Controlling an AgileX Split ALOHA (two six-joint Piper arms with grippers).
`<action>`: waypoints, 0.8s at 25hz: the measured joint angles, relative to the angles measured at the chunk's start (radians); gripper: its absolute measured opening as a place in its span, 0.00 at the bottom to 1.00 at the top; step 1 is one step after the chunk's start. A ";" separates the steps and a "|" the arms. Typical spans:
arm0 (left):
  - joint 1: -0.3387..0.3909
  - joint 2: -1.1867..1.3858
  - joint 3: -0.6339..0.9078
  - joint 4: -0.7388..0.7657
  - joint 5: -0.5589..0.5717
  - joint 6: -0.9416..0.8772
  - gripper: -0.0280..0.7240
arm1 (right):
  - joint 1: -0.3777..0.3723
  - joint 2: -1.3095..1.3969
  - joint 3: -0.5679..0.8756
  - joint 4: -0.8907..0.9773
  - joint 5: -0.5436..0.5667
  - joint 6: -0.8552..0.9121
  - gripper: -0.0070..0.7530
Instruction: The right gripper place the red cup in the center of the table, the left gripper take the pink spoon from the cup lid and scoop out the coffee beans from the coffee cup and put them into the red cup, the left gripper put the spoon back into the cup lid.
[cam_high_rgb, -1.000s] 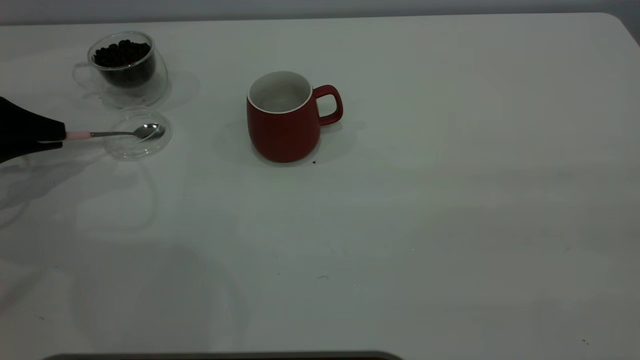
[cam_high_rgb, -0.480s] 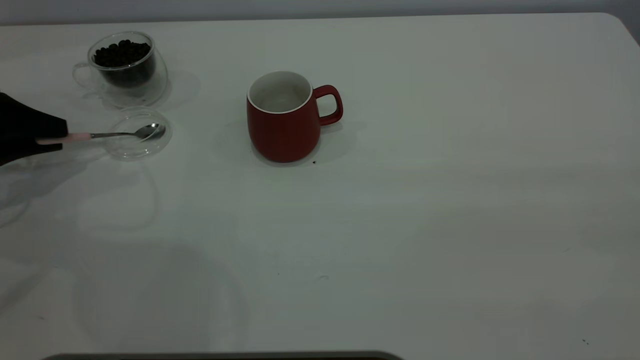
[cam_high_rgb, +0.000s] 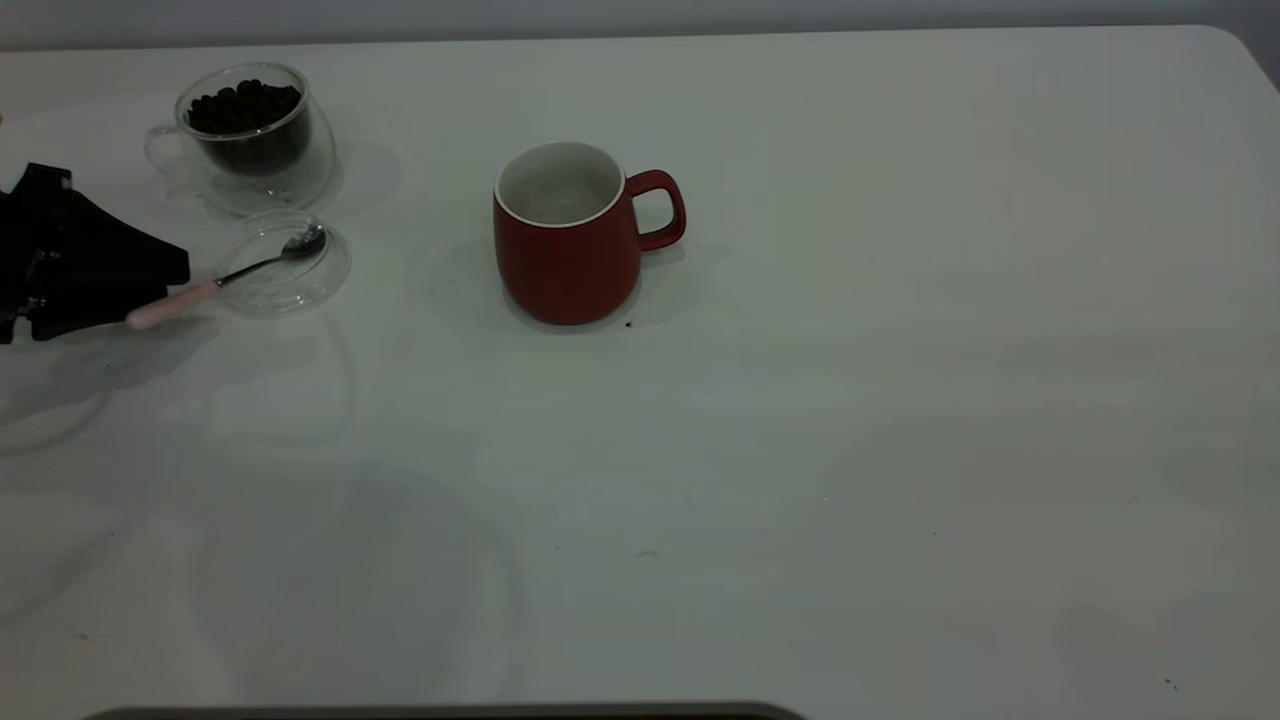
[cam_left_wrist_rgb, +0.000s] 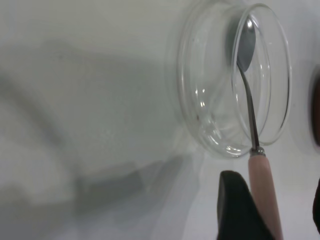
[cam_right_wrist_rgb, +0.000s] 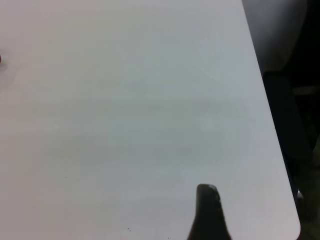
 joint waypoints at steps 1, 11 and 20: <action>0.000 0.000 0.000 0.000 0.000 0.000 0.60 | 0.000 0.000 0.000 0.000 0.000 0.000 0.78; 0.026 -0.046 0.000 0.067 -0.008 -0.003 0.60 | 0.000 0.000 0.000 0.000 0.000 0.000 0.78; 0.013 -0.316 0.001 0.337 -0.019 -0.250 0.60 | 0.000 0.000 0.000 0.000 0.000 0.000 0.78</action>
